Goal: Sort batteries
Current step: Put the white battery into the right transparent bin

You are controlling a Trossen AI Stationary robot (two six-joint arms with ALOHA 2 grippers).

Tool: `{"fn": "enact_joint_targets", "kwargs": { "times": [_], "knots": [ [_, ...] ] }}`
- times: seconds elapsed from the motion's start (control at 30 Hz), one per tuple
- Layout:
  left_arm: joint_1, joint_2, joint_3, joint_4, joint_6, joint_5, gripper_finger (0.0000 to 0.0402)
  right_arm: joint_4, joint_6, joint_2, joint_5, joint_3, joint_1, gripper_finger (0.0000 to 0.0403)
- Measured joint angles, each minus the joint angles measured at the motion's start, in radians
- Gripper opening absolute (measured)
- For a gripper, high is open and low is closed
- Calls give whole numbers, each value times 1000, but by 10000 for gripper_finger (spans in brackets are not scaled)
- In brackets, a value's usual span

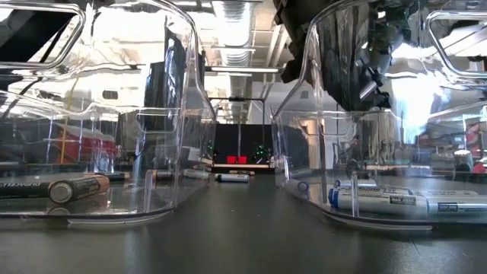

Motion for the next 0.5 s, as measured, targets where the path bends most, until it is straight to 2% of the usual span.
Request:
{"fn": "enact_joint_targets", "kwargs": {
  "times": [0.2, 0.5],
  "knots": [
    [-7, 3, -1, -2, -3, -9, 32, -10, -11, 0, 0, 0, 0, 127],
    [-32, 97, -35, 0, -67, -3, 32, -20, -33, 0, 0, 0, 1, 127]
  ]
}}
